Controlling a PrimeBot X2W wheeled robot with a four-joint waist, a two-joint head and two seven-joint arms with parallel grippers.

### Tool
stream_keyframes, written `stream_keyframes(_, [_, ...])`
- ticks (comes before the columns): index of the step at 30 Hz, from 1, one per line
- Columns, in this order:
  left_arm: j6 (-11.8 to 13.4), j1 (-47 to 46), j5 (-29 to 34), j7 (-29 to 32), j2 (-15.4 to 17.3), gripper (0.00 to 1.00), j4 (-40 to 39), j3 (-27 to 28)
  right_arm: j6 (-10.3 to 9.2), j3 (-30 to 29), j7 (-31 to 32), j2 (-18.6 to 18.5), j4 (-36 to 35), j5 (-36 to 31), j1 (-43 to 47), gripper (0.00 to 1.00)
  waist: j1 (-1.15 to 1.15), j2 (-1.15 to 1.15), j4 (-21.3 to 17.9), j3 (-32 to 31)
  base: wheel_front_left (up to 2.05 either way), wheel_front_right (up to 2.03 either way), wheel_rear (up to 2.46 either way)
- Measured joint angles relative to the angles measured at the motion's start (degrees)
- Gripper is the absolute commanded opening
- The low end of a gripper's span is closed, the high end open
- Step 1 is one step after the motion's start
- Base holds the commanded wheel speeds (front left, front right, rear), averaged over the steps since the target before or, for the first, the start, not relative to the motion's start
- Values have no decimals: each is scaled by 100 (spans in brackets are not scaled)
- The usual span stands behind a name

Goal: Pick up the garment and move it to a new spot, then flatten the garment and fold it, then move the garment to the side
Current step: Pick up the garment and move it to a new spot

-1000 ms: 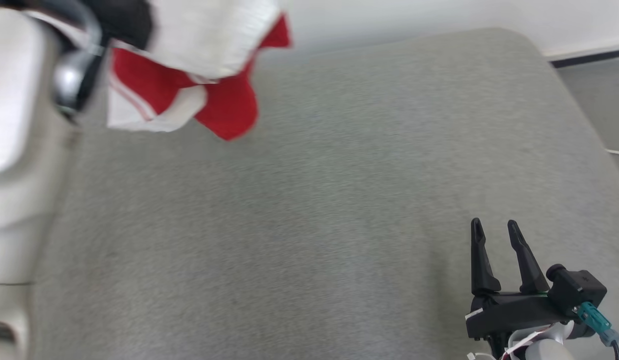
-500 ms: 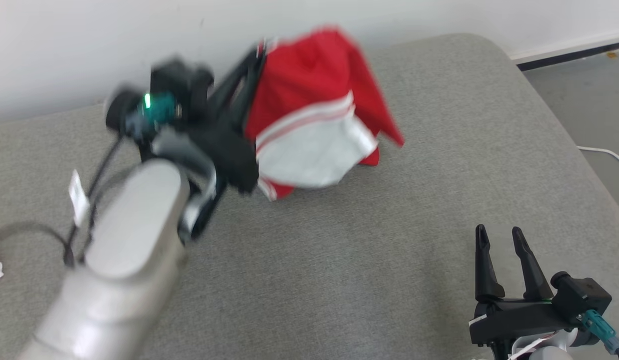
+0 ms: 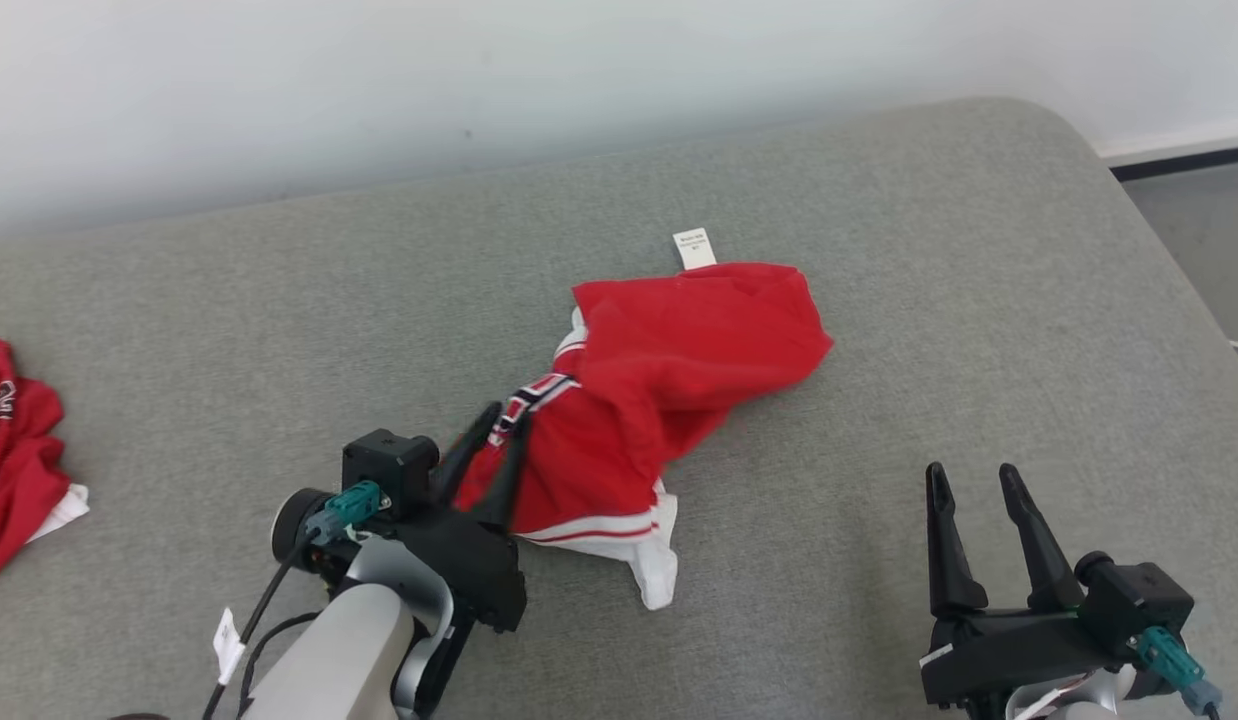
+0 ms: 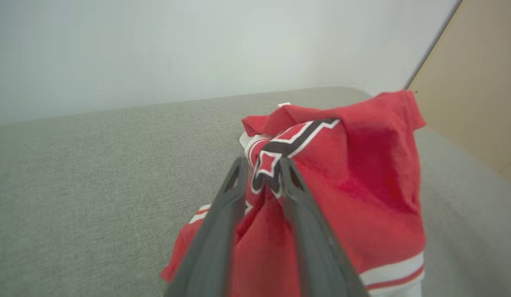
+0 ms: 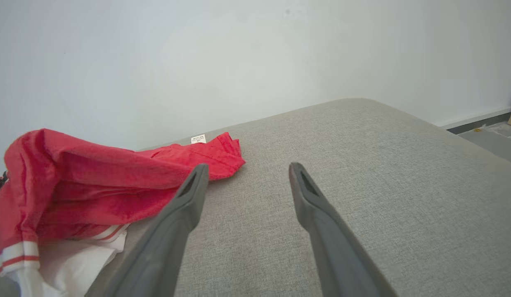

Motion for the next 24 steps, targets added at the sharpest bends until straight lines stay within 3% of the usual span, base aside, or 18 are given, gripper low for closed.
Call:
stream_keyframes(9, [260,191,337,-265,149,100,-883,706,0,-15,0,1,-198,-111,190,100,0,0,322,-282,0,0,0])
stream_keyframes(24, [463,2326,1166,-276,577,100,-2648,2232,0,-45,224,0,-721,-232,602,100,-1,0,821,-777,0,0,0])
